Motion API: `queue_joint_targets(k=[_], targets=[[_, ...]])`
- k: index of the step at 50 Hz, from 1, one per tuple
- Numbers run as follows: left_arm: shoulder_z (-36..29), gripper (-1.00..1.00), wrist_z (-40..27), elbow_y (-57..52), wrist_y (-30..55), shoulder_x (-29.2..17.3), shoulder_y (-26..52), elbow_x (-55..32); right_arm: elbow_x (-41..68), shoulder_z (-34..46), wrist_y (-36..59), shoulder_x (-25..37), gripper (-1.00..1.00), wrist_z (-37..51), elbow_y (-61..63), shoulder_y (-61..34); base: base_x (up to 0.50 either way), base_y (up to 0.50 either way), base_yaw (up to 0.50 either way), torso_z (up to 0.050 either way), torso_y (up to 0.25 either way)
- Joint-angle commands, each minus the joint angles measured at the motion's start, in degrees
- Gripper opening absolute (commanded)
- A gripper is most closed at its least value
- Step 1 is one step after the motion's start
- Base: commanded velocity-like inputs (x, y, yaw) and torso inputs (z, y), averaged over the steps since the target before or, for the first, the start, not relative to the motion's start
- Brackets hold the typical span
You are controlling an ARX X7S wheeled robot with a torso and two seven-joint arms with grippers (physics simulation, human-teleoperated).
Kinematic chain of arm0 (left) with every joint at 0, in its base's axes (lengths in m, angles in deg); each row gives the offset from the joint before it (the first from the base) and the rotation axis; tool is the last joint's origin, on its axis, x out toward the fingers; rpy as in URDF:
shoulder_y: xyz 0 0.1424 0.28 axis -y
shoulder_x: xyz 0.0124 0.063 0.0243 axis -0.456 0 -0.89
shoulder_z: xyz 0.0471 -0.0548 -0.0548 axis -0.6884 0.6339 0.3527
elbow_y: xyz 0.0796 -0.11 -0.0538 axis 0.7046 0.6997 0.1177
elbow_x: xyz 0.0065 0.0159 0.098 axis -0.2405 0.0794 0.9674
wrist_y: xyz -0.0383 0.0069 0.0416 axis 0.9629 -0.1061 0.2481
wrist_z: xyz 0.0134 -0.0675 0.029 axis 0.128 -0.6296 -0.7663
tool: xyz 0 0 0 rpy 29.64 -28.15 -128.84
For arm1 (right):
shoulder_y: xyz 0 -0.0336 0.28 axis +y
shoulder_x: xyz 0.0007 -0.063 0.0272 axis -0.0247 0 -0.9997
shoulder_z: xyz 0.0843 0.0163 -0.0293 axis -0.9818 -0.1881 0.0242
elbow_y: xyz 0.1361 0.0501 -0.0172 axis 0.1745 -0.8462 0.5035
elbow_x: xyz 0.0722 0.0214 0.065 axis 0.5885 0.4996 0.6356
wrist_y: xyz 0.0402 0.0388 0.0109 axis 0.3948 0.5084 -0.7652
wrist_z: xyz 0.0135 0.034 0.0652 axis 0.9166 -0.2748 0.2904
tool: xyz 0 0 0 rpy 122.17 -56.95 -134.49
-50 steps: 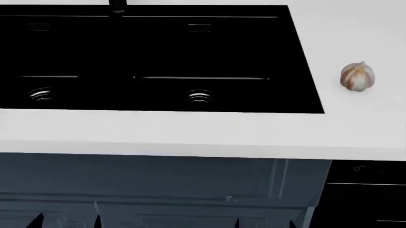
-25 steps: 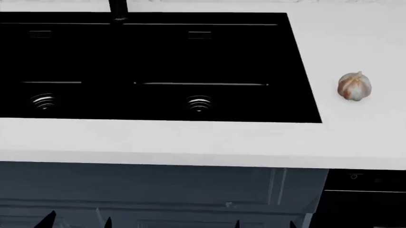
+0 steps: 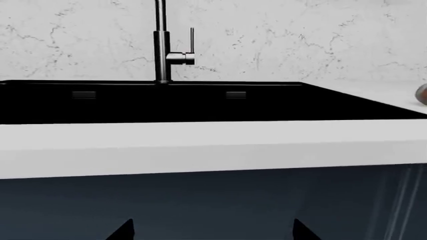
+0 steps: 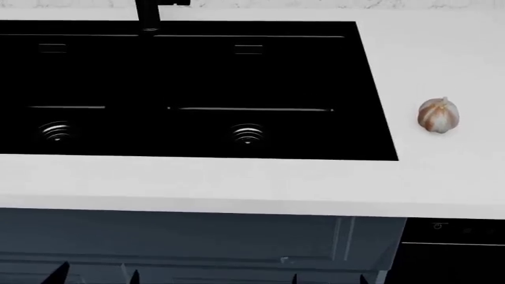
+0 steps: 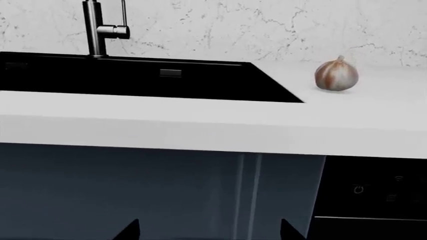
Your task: Turn the sink spout to the right.
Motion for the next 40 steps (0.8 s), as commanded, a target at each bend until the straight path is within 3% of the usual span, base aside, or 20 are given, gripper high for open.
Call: queue_joint_targets(k=[1, 8, 25, 40], targets=[[-0.3, 1.00, -2.5, -0.1, 1.2, -0.2, 0.1, 0.5, 0.3, 0.9, -0.1, 0.7, 1.00, 1.0, 0.2, 0.0, 0.00, 0.00, 0.00, 0.036, 0.000], [0.4, 1.00, -4.3, -3.8, 2.0, -1.0, -0.6, 0.6, -1.8, 1.6, 2.2, 1.7, 1.00, 2.7, 5.1, 0.5, 0.00, 0.00, 0.00, 0.000, 0.000], [2.6, 1.00, -8.0, -27.5, 18.5, -4.3, 2.2, -3.4, -1.5, 1.5, 17.1, 4.6, 1.00, 4.2, 29.3, 0.5, 0.00, 0.00, 0.00, 0.000, 0.000], [3.7, 1.00, -10.6, -35.6, 23.9, -6.4, 3.4, -5.2, -1.0, -0.1, 23.6, 6.2, 1.00, 5.6, 37.8, -1.4, 0.00, 0.00, 0.00, 0.000, 0.000]])
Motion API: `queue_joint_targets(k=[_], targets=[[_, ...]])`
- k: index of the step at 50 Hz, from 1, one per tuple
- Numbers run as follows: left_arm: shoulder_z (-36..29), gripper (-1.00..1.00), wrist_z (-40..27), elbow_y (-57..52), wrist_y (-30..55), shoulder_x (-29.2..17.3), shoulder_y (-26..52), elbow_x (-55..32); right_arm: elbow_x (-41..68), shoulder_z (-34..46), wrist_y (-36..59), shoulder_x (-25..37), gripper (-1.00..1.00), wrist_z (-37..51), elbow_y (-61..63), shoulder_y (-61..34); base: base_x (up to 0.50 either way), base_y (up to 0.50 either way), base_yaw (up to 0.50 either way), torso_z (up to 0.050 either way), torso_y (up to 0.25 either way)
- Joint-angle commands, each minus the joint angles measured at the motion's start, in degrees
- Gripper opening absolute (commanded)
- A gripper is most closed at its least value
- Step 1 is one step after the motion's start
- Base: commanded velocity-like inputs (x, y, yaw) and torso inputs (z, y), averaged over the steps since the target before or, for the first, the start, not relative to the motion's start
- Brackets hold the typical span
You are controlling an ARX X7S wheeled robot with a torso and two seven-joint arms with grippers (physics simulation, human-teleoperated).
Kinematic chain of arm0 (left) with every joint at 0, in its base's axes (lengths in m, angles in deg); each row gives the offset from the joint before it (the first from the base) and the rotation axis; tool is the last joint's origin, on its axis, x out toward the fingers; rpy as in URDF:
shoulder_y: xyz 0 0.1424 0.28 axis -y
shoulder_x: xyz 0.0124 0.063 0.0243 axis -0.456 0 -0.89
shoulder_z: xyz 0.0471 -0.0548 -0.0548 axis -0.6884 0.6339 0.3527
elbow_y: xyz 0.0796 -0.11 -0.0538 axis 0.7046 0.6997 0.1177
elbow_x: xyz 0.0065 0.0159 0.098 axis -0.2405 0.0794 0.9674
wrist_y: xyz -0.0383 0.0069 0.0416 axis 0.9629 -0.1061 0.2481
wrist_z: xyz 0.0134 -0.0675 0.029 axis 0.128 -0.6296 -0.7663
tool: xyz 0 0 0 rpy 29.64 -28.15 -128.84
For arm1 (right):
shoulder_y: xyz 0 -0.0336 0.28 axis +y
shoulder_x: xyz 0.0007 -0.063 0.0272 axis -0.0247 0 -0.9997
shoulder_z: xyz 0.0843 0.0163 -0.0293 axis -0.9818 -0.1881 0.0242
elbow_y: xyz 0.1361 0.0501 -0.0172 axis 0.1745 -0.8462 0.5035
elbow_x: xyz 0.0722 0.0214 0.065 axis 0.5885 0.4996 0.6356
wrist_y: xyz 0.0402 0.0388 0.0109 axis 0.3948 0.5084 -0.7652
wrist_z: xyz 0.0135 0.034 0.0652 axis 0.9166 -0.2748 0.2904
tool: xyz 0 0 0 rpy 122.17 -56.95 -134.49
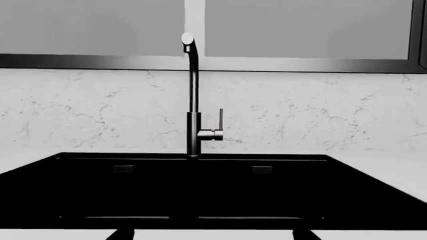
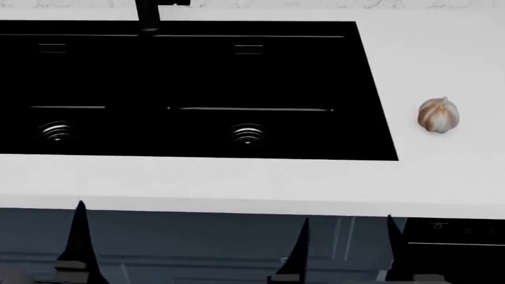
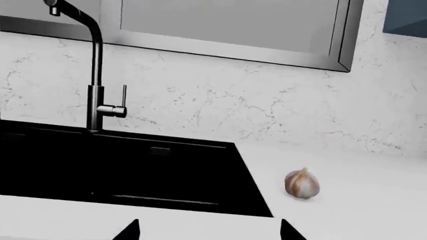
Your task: Turn the sink spout to the right.
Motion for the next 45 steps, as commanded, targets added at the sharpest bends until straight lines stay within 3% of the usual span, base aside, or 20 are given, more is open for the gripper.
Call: queue_joint_targets(k=[1, 31, 45], targets=[[1.4, 1.00, -1.8, -6.9, 4.6, -1.7, 1.3, -1.8, -0.2, -0.9, 6.3, 1.6, 1.00, 1.3, 8.2, -1.5, 0.00, 0.00, 0.00, 0.000, 0.000], [11.6, 1.00, -5.7, -14.7, 9.9, -5.2, 3.0, -9.4, 3.0, -11.6, 14.9, 5.1, 1.00, 4.3, 20.1, -1.9, 0.00, 0.00, 0.00, 0.000, 0.000], [13.9, 1.00, -6.6, -15.8, 9.2, -5.0, 2.5, -11.4, 1.6, -10.7, 13.5, 5.8, 1.00, 5.2, 18.6, -1.1, 0.00, 0.00, 0.00, 0.000, 0.000]])
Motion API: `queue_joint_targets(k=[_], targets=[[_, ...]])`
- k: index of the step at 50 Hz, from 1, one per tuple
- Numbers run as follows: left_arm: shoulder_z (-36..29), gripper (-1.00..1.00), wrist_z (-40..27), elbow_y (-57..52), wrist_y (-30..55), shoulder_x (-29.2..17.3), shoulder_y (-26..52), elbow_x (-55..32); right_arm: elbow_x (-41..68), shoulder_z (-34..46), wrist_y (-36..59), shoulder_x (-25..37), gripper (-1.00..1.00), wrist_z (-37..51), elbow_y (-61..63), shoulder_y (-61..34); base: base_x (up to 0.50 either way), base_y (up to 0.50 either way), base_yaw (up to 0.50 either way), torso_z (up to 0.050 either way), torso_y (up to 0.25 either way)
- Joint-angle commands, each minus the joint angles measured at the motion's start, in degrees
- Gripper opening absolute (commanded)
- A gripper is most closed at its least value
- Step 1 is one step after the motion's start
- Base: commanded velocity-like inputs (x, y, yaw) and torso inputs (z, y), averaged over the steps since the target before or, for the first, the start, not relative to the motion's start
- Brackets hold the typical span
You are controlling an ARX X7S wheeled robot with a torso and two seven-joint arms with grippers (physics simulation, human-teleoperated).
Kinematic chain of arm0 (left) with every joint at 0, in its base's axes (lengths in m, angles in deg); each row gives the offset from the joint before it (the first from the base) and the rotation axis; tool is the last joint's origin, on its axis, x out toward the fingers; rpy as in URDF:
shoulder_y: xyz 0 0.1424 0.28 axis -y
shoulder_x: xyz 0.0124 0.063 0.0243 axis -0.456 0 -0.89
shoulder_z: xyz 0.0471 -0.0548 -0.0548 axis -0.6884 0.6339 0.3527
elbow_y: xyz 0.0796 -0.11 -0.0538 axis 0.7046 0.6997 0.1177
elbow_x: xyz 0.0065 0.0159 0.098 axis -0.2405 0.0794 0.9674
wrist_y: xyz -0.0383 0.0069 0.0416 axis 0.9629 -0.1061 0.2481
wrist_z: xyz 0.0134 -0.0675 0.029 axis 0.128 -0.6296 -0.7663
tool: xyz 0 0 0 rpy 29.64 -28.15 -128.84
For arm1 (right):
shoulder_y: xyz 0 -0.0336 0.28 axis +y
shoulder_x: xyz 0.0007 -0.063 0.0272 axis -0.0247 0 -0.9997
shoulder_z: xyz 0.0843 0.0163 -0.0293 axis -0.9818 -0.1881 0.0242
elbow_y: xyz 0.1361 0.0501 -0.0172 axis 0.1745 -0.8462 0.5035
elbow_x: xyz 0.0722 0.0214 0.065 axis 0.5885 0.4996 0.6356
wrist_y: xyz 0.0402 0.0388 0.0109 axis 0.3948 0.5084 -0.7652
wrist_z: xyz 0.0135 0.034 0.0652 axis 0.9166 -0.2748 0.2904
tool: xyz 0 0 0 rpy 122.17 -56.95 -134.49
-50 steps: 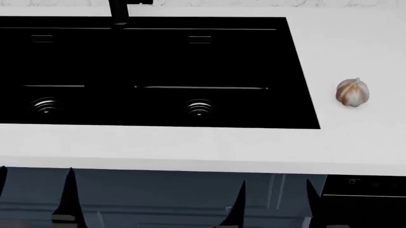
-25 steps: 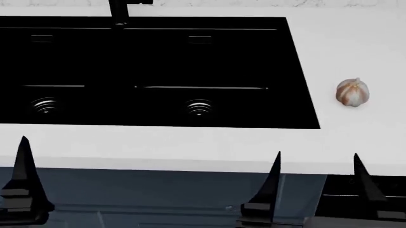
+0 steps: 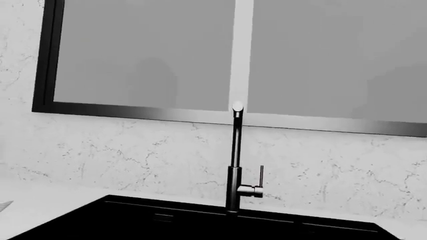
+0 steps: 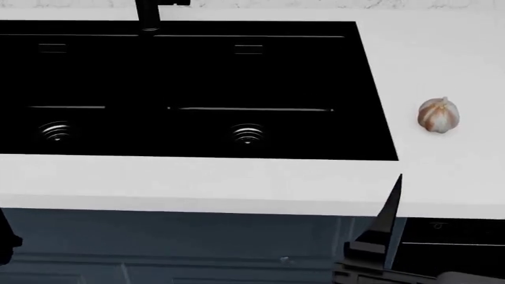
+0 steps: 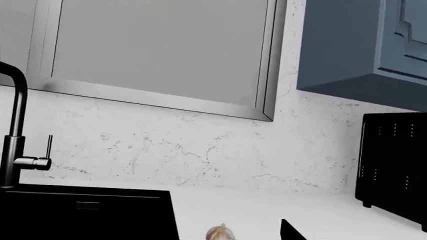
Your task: Turn the sink spout to the right.
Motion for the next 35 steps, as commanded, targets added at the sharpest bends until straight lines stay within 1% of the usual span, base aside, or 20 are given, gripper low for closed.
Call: queue_joint_targets(k=[1, 11, 13, 20, 23, 35], targets=[[2.5, 1.00, -1.0, -1.4, 0.1, -0.1, -0.2, -2.2, -2.2, 0.6, -0.1, 1.1, 1.00, 1.3, -0.4, 0.4, 0.00, 0.00, 0.00, 0.000, 0.000], [3.1, 1.00, -1.5, -2.7, 0.0, -0.1, -0.8, -3.3, -1.9, 0.3, -0.8, 1.2, 1.00, 1.6, -1.1, 1.0, 0.00, 0.00, 0.00, 0.000, 0.000], [3.0, 1.00, -2.0, -2.9, 0.1, -0.3, -0.6, -2.4, -1.9, 0.4, -0.7, 1.3, 1.00, 1.6, -1.1, 0.8, 0.00, 0.00, 0.00, 0.000, 0.000], [2.3, 1.00, -1.0, -2.4, -1.0, -0.5, -1.0, -2.7, -1.8, 0.7, -0.5, 1.4, 1.00, 1.7, -0.6, 0.6, 0.00, 0.00, 0.00, 0.000, 0.000], [2.2, 1.00, -1.0, -2.0, -1.2, -0.5, -1.0, -2.8, -2.1, 1.5, -2.6, 2.1, 1.00, 1.1, -0.6, 1.0, 0.00, 0.00, 0.00, 0.000, 0.000], [1.9, 1.00, -1.5, -2.3, -0.9, -1.0, -0.9, -2.8, -2.3, 2.2, -2.5, 2.4, 1.00, 1.3, -0.9, 1.1, 0.22, 0.33, 0.00, 0.000, 0.000]])
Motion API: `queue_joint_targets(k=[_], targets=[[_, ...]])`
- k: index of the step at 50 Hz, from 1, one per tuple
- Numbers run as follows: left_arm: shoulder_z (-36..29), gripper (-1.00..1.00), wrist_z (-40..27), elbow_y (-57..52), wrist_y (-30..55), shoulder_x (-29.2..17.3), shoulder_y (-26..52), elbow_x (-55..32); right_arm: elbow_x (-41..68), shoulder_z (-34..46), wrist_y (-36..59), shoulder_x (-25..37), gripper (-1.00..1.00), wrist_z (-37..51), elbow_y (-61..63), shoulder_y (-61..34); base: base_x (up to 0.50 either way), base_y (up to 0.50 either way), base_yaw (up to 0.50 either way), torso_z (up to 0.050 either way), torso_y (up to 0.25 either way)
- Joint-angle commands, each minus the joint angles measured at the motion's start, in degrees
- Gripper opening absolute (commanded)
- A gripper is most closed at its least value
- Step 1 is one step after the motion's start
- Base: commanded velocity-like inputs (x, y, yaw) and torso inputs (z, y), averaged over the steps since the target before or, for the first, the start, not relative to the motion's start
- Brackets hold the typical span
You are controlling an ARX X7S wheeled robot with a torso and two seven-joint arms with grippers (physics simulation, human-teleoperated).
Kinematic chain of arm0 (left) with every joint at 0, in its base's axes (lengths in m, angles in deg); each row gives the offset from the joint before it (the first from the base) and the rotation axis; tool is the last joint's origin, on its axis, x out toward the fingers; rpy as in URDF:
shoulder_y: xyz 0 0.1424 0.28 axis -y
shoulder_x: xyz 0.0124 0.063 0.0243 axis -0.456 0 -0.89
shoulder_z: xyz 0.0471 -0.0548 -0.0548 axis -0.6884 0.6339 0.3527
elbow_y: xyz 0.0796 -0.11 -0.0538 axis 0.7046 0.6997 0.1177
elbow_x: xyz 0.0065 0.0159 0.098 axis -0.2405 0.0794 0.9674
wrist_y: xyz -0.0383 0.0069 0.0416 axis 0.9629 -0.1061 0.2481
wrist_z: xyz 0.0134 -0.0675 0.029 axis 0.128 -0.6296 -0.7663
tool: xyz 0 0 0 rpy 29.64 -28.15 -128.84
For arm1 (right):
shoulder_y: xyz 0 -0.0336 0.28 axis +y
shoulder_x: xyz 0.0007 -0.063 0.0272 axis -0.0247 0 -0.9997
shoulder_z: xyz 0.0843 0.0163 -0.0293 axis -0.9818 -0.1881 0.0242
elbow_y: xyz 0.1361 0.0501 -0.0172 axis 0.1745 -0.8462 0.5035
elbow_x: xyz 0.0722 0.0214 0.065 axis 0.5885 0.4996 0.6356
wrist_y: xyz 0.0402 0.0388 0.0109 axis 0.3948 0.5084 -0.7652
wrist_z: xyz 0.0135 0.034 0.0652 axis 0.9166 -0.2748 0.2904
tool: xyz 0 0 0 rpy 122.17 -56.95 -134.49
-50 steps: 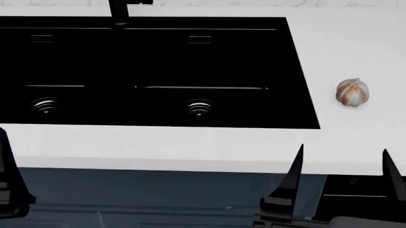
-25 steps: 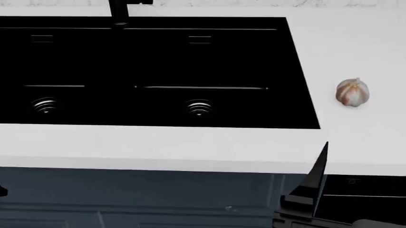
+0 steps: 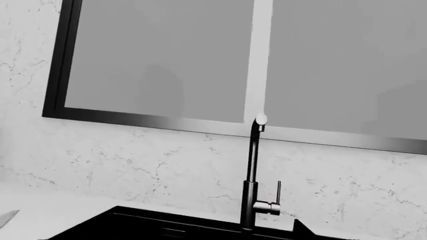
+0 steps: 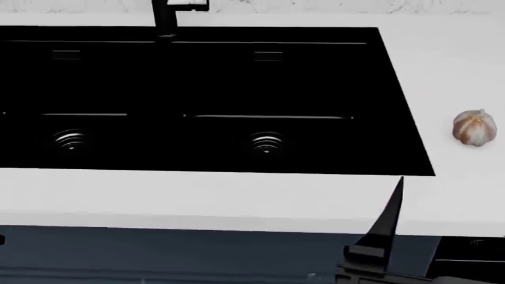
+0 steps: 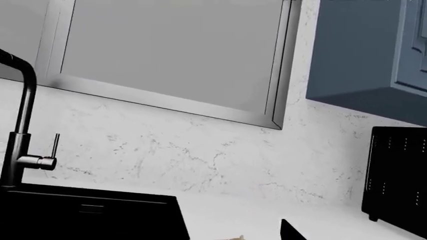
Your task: Turn the sink spout to the right.
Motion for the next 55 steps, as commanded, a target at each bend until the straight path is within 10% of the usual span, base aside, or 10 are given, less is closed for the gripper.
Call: queue_joint_targets(k=[1, 55], targets=[[-0.4, 1.00, -0.3, 0.2, -0.3, -0.4, 0.0, 0.5, -0.2, 0.8, -0.5, 0.4, 1.00, 0.0, -0.1, 0.2, 0.23, 0.33, 0.00, 0.000, 0.000], [-2.1, 1.00, -1.0, 0.7, -0.6, -1.8, -0.1, -0.3, 2.5, 0.4, -3.0, 0.9, 1.00, 0.1, -1.6, 1.3, 0.26, 0.27, 0.00, 0.000, 0.000]])
